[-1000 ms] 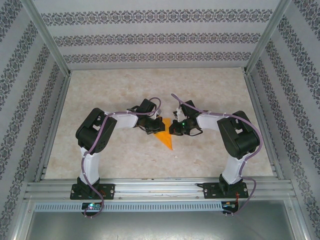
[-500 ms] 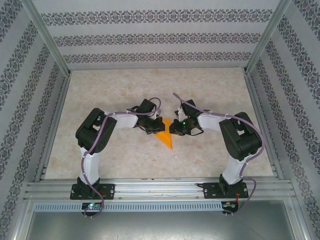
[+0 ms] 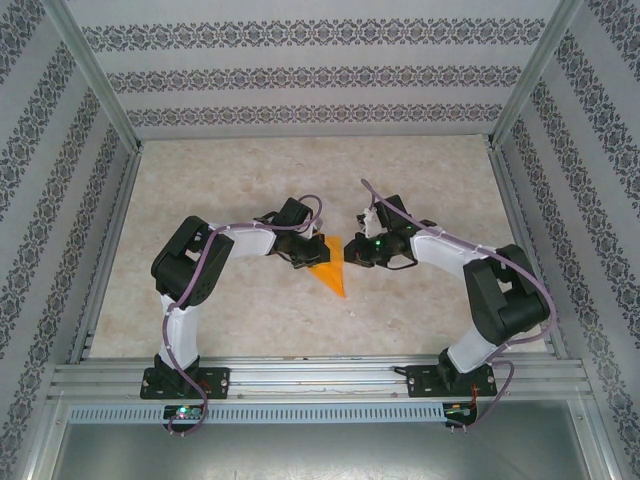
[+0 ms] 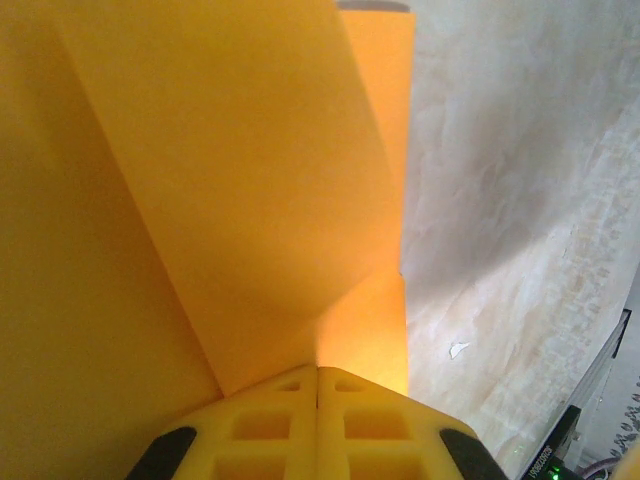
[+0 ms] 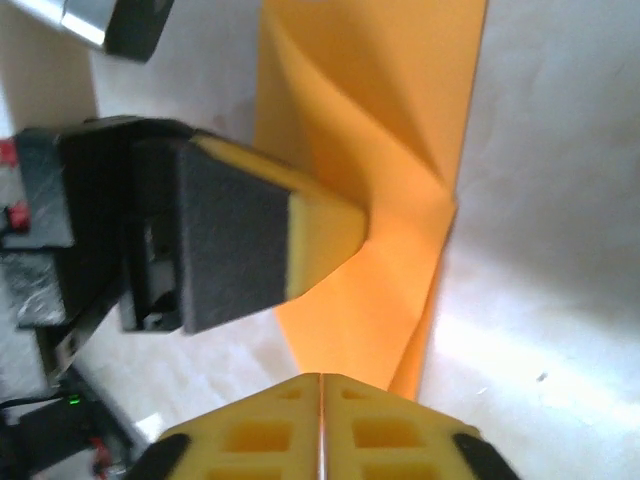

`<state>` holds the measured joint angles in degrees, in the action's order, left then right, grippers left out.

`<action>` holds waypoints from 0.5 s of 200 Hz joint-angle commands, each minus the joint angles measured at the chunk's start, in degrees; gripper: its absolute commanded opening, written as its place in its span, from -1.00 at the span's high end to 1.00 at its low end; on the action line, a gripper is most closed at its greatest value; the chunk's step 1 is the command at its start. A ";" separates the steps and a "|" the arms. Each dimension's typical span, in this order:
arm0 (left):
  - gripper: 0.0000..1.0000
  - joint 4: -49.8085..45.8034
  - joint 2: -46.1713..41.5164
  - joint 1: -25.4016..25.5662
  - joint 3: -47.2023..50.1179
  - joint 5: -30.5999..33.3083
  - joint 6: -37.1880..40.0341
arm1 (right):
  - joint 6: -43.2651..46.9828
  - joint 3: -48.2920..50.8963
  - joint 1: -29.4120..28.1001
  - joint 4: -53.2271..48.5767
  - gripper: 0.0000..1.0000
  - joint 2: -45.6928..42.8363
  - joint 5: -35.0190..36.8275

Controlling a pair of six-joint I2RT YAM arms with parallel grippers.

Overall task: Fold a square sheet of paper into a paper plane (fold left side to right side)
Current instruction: Fourth fold the wing at the center of the table.

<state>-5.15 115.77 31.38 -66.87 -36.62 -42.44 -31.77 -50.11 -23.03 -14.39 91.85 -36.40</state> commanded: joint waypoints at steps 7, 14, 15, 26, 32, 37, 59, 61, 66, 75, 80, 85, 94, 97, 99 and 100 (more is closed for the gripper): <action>1.00 -4.06 1.39 -0.39 1.96 5.15 0.84 | -4.05 4.33 -1.06 2.21 0.96 -2.45 -8.01; 1.00 -4.00 1.39 -0.44 1.97 5.15 0.85 | -4.95 5.19 -1.49 3.25 0.99 -2.64 -8.84; 1.00 -4.00 1.39 -0.44 1.99 5.11 0.86 | -5.09 5.28 -1.58 3.42 0.99 -2.64 -8.94; 1.00 -4.10 1.48 -0.39 1.93 5.11 0.79 | -6.16 6.18 -2.38 4.72 1.00 -2.41 -9.46; 1.00 -4.05 1.48 -0.44 1.90 5.13 0.78 | -6.44 6.39 -2.78 5.01 1.00 -2.13 -9.39; 1.00 -4.06 1.48 -0.41 1.92 5.03 0.82 | -6.59 6.55 -3.12 5.24 1.00 -1.83 -9.39; 1.00 -4.22 1.42 -0.39 1.83 5.09 0.92 | -6.81 6.93 -4.00 5.99 1.00 -0.22 -8.46; 1.00 -4.25 1.47 -0.38 1.81 5.14 0.94 | -6.81 6.95 -4.08 6.14 1.00 -0.04 -8.32; 1.00 -4.33 1.40 -0.38 1.83 5.16 0.95 | -6.90 6.95 -4.20 6.36 1.00 0.22 -8.10; 1.00 -4.36 1.48 -0.44 1.74 5.15 0.94 | -6.99 6.82 -4.35 6.56 1.00 0.72 -7.66; 1.00 -4.35 1.48 -0.44 1.74 5.16 0.88 | -6.95 6.71 -4.44 6.57 1.00 0.91 -7.68; 1.00 -4.42 1.48 -0.38 1.66 5.09 0.94 | -6.98 6.52 -4.56 6.70 1.00 1.11 -7.51; 1.00 -4.44 1.48 -0.44 1.65 5.11 0.95 | -6.91 6.30 -4.79 6.62 1.00 1.37 -7.46; 1.00 -4.43 1.55 -0.44 1.58 5.13 0.97 | -6.90 6.21 -4.83 6.63 1.00 1.44 -7.46; 1.00 -4.43 1.56 -0.39 1.55 5.04 0.96 | -6.90 6.17 -4.88 6.65 1.00 1.52 -7.45; 1.00 -4.43 1.57 -0.37 1.51 5.01 0.95 | -6.90 6.17 -4.90 6.61 1.00 1.55 -7.45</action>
<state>-5.15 115.77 31.38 -66.87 -36.62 -42.44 -37.85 -43.97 -27.18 -9.15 92.09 -43.44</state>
